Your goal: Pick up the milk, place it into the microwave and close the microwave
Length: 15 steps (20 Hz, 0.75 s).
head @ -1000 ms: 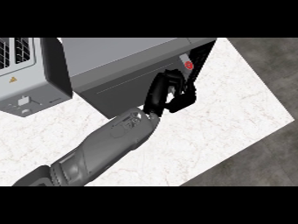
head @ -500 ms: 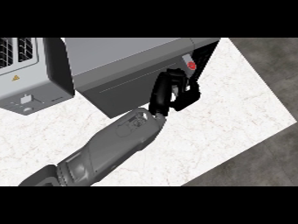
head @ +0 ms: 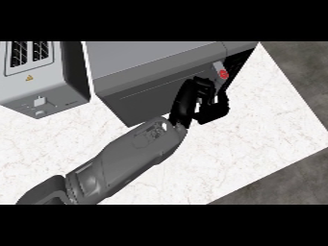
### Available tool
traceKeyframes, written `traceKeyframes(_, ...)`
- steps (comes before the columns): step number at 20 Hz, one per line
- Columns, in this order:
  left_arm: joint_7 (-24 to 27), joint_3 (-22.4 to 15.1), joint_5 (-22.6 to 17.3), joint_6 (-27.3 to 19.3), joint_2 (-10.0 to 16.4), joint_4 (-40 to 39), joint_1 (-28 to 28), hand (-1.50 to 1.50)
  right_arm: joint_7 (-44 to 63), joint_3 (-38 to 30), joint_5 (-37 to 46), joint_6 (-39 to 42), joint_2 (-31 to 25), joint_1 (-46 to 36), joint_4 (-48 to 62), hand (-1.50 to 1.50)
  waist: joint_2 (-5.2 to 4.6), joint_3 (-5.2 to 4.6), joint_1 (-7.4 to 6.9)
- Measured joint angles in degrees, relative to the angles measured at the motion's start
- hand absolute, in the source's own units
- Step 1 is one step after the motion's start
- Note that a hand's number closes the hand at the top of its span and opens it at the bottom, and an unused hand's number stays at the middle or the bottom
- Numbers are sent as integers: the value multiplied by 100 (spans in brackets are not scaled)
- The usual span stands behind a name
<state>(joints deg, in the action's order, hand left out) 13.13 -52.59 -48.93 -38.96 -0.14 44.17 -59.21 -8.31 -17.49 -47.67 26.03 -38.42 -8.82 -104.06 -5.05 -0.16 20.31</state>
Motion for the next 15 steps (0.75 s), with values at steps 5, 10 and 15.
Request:
traceKeyframes(5, 97, -163, -131, 364, 2, -78, -102, -150, 37, -174, -100, -39, -79, 68, -54, -150, -5, -1, -128)
traceKeyframes(10, 224, -299, -262, 631, 3, -105, -136, -150, 98, -325, -190, -89, -147, 166, -122, -150, 10, -8, -271)
traceKeyframes(15, 358, -388, -393, 813, 5, -112, -122, -150, 174, -461, -295, -124, -221, 264, -224, -150, 47, -11, -396)
